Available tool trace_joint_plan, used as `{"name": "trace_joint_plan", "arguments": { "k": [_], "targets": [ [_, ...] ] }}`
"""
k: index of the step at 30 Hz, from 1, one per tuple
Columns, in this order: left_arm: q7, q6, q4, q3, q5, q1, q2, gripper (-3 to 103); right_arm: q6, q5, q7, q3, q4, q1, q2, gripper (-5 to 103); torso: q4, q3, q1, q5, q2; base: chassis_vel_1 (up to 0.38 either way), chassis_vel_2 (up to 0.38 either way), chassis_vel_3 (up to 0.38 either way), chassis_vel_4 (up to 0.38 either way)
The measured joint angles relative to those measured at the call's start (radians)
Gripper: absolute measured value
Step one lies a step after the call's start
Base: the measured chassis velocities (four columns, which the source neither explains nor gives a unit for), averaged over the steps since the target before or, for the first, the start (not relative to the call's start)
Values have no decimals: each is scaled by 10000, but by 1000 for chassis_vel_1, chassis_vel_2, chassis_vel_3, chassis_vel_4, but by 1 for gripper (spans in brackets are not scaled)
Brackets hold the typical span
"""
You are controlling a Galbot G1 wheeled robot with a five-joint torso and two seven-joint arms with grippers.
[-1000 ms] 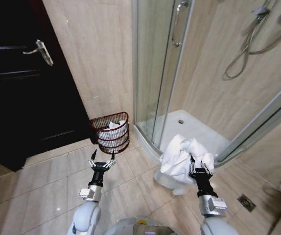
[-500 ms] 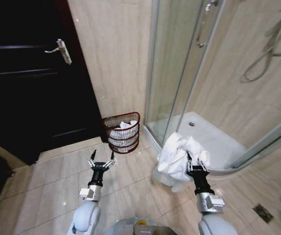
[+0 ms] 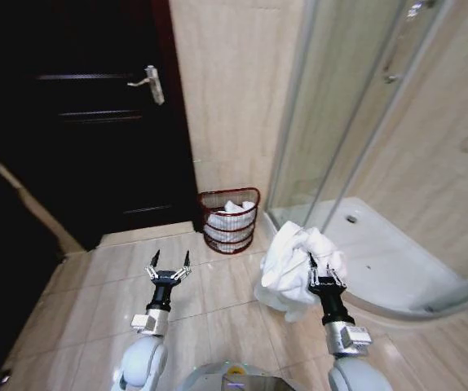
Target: Discard the used towel into the hamper.
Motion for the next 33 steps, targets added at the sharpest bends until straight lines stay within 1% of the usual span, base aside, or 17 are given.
{"name": "trace_joint_plan", "arguments": {
  "k": [3, 11, 22, 33],
  "targets": [
    [17, -199, 34, 5, -150, -29, 48, 100, -2, -125, 146, -28, -69, 50, 10, 17, 0, 0, 0, 1, 0, 58, 67, 39, 36],
    [82, -206, 13, 61, -164, -41, 22, 100, -18, -169, 245, -51, -100, 64, 14, 17, -3, 0, 0, 3, 0, 0, 0, 0, 0],
    [89, -170, -1, 65, -155, -41, -7, 100, -78, -403, 184, -70, -141, 36, 26, 17, -3, 0, 0, -1, 0, 64, 60, -65, -57],
    [89, -185, -50, 60, -120, 13, -48, 100, -23, -123, 242, -64, -146, 115, 31, 17, -3, 0, -1, 2, 0, 0, 0, 0, 0]
  ]
}}
